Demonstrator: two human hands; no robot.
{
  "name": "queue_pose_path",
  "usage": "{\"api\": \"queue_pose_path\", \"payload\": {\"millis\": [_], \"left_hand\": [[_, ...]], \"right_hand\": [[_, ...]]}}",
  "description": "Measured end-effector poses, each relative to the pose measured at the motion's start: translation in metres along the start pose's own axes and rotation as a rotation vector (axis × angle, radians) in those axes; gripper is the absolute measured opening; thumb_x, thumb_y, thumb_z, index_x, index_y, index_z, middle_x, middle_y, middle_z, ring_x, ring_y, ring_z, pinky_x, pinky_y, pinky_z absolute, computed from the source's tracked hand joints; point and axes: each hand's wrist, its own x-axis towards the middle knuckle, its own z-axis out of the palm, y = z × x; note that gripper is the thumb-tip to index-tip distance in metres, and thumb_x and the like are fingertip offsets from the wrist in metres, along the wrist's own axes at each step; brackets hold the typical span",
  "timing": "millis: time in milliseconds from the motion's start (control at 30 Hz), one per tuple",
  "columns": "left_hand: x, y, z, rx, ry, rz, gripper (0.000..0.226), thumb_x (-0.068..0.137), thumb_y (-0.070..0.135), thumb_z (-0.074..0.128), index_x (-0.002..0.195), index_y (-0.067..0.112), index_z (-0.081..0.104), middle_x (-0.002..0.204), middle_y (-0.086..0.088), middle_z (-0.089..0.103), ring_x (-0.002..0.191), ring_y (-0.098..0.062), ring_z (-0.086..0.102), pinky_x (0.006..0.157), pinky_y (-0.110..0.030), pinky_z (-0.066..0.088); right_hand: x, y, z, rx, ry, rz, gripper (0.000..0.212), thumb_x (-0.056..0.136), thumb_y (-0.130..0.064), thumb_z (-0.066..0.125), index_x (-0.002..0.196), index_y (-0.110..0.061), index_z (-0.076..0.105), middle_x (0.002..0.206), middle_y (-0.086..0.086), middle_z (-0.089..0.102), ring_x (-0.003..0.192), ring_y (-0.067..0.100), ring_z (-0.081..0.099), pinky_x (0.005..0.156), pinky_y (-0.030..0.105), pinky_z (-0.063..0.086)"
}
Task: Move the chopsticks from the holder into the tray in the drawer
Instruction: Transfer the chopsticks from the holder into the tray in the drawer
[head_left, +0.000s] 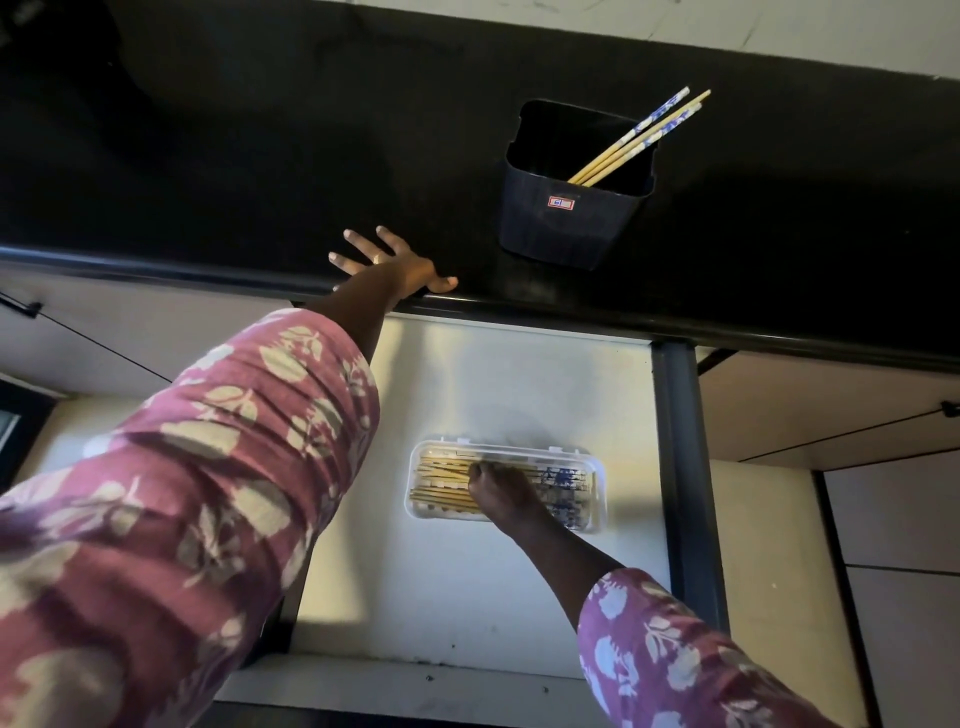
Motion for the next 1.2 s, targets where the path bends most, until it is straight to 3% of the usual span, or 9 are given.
{"api": "queue_pose_path", "payload": {"millis": [133,233,300,400,567,667,800,967,1200], "left_hand": [[0.006,0.003,0.004,-0.015,0.014,-0.027,0.121,0.072,0.066,0.062,0.148,0.012,-0.017,0.151,-0.025,-0.028,0.137,-0.052,-0.021,0.110,-0.065,-0.001],[0.010,0.002,0.007,-0.015,0.031,-0.025,0.121,0.071,0.069,0.060,0.148,0.015,-0.017,0.152,-0.020,-0.029,0.137,-0.051,-0.023,0.109,-0.066,-0.002],[0.012,0.002,0.010,-0.022,0.032,-0.003,0.119,0.072,0.071,0.057,0.148,0.018,-0.017,0.153,-0.014,-0.029,0.137,-0.051,-0.024,0.108,-0.068,-0.003],[0.014,0.000,0.014,-0.050,0.041,0.011,0.115,0.072,0.072,0.055,0.148,0.022,-0.016,0.155,-0.008,-0.028,0.137,-0.050,-0.023,0.106,-0.070,-0.003],[0.016,-0.003,0.015,-0.067,0.047,0.032,0.113,0.072,0.073,0.053,0.148,0.024,-0.014,0.156,-0.006,-0.027,0.138,-0.048,-0.023,0.106,-0.069,-0.006],[0.014,-0.004,0.017,-0.080,0.060,0.047,0.112,0.073,0.072,0.053,0.149,0.023,-0.014,0.156,-0.005,-0.026,0.139,-0.047,-0.022,0.107,-0.068,-0.006],[0.016,-0.004,0.017,-0.097,0.062,0.054,0.111,0.074,0.069,0.055,0.149,0.023,-0.013,0.156,-0.004,-0.026,0.139,-0.046,-0.022,0.107,-0.068,-0.006],[0.017,-0.002,0.018,-0.098,0.069,0.039,0.111,0.076,0.066,0.057,0.149,0.022,-0.014,0.155,-0.004,-0.028,0.139,-0.045,-0.023,0.108,-0.067,-0.006],[0.027,-0.002,0.020,-0.107,0.047,0.022,0.115,0.073,0.069,0.057,0.148,0.022,-0.017,0.154,-0.006,-0.031,0.137,-0.048,-0.026,0.106,-0.069,-0.007]], "right_hand": [[-0.004,0.011,0.001,-0.020,-0.070,-0.085,0.023,0.082,-0.004,0.057,0.103,0.000,0.068,0.095,0.011,0.074,0.083,0.028,0.073,0.066,0.034,0.059],[-0.001,0.020,0.003,0.016,-0.051,-0.167,0.031,0.090,0.002,0.038,0.115,0.001,0.056,0.117,0.016,0.066,0.104,0.036,0.065,0.081,0.041,0.055],[-0.006,0.026,-0.003,0.053,0.024,-0.166,0.024,0.089,-0.008,0.047,0.107,-0.009,0.063,0.111,0.007,0.071,0.098,0.027,0.069,0.074,0.033,0.056],[-0.014,0.037,-0.012,0.069,0.254,-0.267,0.013,0.059,-0.018,0.080,0.069,-0.019,0.072,0.067,-0.007,0.073,0.059,0.009,0.069,0.045,0.017,0.052],[-0.009,0.067,-0.040,0.213,0.714,-0.319,0.020,0.065,-0.002,0.070,0.080,-0.013,0.078,0.081,0.000,0.078,0.073,0.014,0.075,0.058,0.022,0.060],[0.002,0.092,-0.072,0.298,0.903,-0.208,0.036,0.060,0.010,0.064,0.087,-0.009,0.078,0.088,0.005,0.078,0.079,0.017,0.075,0.060,0.024,0.061],[0.017,0.133,-0.119,0.249,1.162,-0.047,0.037,0.084,0.007,0.043,0.092,-0.005,0.077,0.093,0.008,0.078,0.084,0.020,0.075,0.071,0.028,0.060],[0.034,0.184,-0.181,0.436,1.466,0.306,0.019,0.074,0.014,0.064,0.086,0.005,0.075,0.086,0.017,0.077,0.079,0.027,0.075,0.076,0.031,0.057],[0.067,0.245,-0.230,1.135,1.079,0.900,0.023,0.086,-0.021,0.065,0.104,-0.009,0.071,0.105,0.011,0.073,0.103,0.027,0.063,0.085,0.026,0.046]]}}
